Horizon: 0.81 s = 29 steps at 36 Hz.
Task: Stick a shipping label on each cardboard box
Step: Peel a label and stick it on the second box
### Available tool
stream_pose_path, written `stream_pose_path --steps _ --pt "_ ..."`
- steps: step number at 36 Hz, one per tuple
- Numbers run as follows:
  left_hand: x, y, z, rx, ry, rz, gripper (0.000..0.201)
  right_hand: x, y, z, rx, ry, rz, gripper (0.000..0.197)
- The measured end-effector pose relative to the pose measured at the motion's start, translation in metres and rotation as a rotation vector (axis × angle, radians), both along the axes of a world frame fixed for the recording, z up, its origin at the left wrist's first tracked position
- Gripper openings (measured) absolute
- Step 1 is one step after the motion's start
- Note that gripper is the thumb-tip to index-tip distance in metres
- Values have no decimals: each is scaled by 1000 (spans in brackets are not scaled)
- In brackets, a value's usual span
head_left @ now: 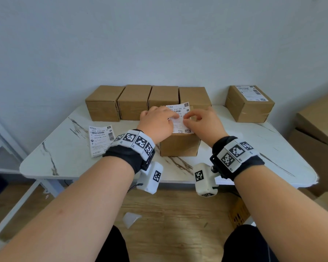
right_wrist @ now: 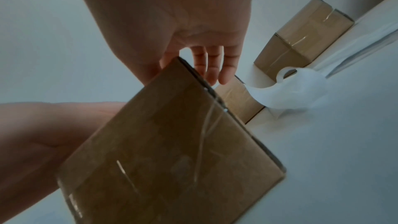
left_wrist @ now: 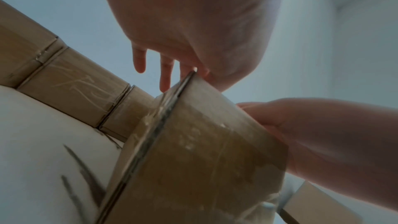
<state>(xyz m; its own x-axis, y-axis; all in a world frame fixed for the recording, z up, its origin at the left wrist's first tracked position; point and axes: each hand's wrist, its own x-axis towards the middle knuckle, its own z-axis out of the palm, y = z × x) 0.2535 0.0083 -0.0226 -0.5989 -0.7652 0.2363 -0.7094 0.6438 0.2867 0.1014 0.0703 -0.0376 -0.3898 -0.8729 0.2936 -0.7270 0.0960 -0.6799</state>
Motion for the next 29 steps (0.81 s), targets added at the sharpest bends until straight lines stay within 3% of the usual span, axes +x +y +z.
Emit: stream_pose_path --steps 9,16,21,29 --pt "0 -12 6 169 -41 -10 49 -3 -22 -2 91 -53 22 33" --pt "-2 -11 1 275 59 -48 48 -4 -34 -3 168 -74 41 38" --pt "-1 -12 -5 271 101 -64 43 -4 -37 -3 216 -75 50 42" --pt "-2 -8 -5 218 -51 -11 53 -2 -36 -3 284 -101 17 53"
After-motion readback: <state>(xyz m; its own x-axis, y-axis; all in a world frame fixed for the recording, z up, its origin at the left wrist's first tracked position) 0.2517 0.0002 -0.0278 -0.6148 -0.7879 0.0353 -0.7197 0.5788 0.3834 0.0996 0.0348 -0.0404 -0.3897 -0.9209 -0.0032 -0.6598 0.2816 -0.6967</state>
